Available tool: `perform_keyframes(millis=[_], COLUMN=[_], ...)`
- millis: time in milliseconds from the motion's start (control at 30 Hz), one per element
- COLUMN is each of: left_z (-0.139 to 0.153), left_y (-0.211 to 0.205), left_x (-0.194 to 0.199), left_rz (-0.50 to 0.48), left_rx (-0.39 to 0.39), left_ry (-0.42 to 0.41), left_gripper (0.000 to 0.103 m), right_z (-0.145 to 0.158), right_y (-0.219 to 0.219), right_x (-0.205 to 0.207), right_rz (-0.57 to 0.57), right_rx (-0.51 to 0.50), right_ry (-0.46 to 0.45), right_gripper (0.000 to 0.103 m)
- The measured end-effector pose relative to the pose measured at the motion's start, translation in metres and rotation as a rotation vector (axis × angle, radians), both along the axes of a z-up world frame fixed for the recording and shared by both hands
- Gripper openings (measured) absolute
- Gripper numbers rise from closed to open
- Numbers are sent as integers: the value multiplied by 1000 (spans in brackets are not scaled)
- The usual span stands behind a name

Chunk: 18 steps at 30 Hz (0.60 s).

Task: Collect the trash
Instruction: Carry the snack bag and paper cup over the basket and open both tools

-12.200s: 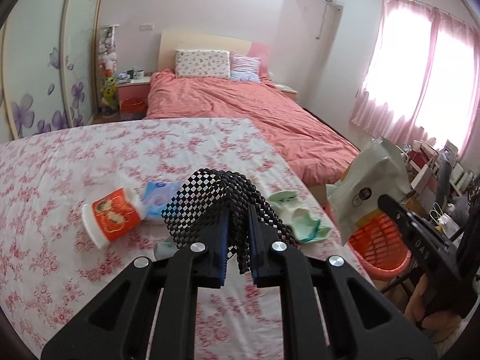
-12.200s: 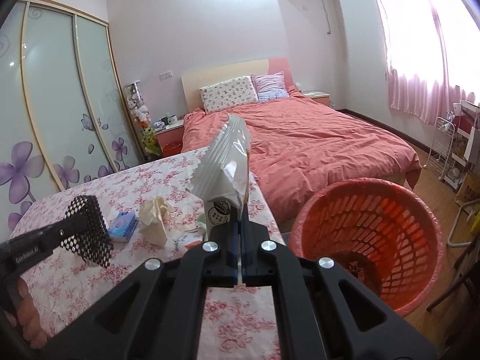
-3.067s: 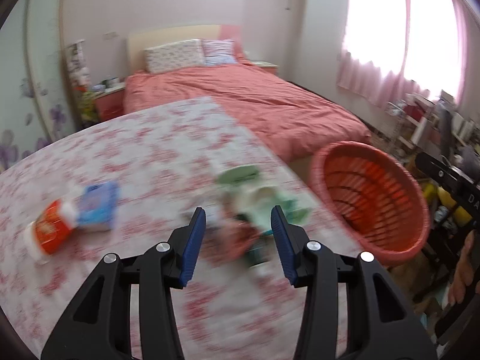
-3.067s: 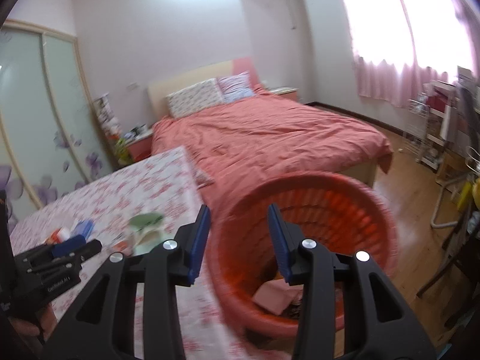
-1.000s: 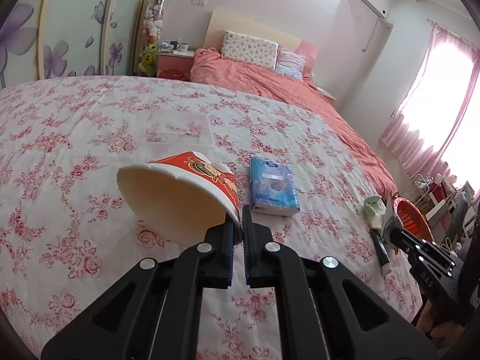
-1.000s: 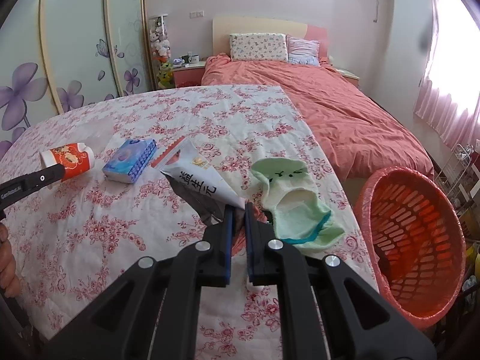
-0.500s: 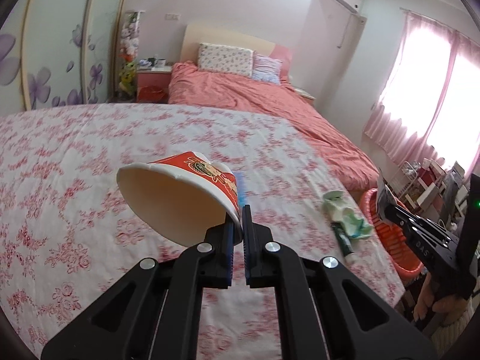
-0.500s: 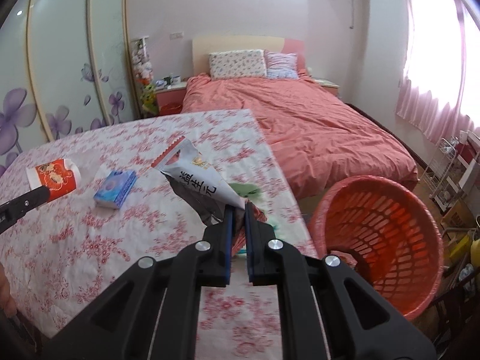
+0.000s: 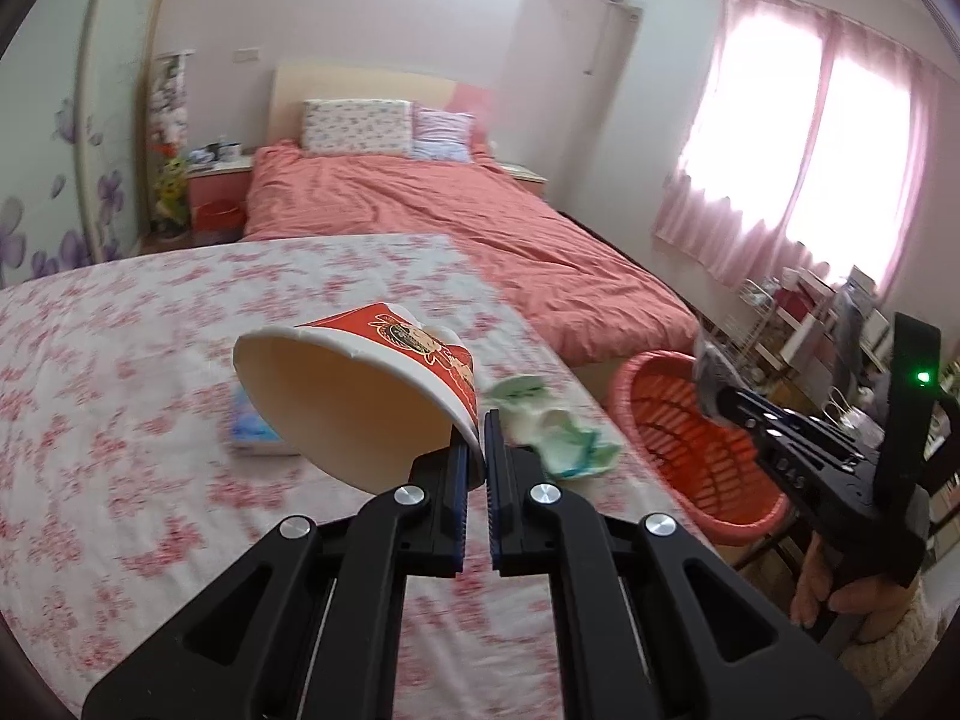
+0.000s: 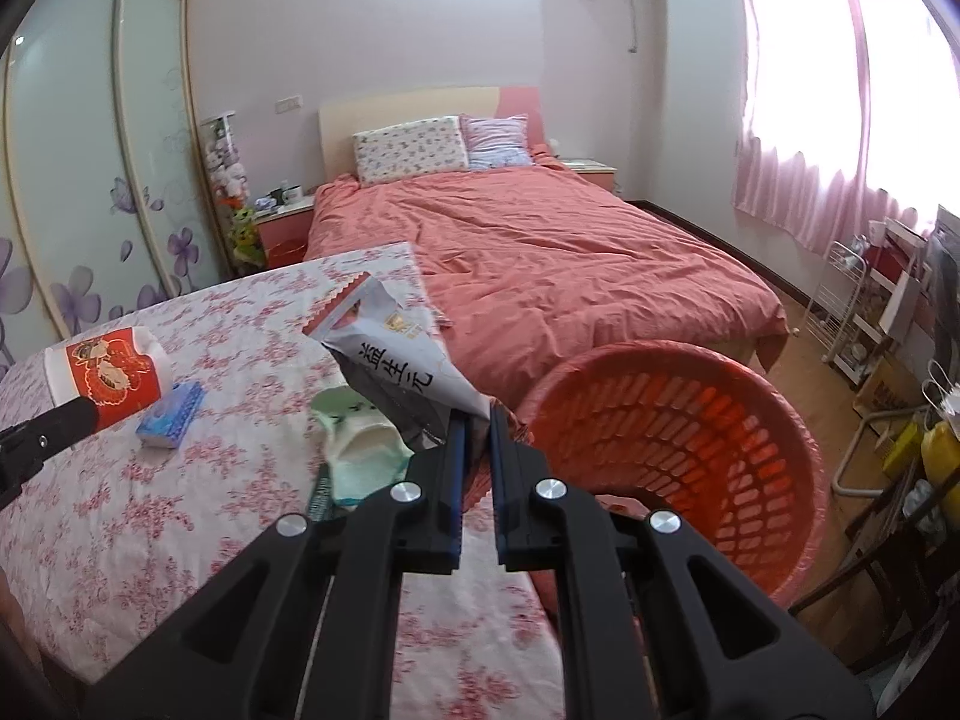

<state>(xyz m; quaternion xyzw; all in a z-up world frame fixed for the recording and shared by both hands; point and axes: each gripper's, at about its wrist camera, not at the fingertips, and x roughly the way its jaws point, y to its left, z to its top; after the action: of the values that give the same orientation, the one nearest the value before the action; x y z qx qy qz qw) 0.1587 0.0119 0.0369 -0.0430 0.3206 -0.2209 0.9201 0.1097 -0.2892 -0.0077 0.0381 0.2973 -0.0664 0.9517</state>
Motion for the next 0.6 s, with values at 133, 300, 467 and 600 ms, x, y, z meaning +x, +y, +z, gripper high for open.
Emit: perform_keyframes(millis=[133,300,467,600], left_z=[1,1,-3,-6], left_y=[-25,-54,-84,-106], left_x=[-4,-5,-3,1], left_rz=[-57,-127,-197,-245], left_rx=[4,0,-1,-9], left_ry=[-8,-12,-4,5], left_gripper=[5,5,5,5], right_z=[0,0,-3,-7], right_y=[-14,-37,-65,-87], right_x=[-5,-10,-16,-20], right_rz=[-34,-82,-138,-181], right_rx=[13,30,58,77], right_ry=[-4,-9,-11,-8], right_gripper=[8,8,8,8])
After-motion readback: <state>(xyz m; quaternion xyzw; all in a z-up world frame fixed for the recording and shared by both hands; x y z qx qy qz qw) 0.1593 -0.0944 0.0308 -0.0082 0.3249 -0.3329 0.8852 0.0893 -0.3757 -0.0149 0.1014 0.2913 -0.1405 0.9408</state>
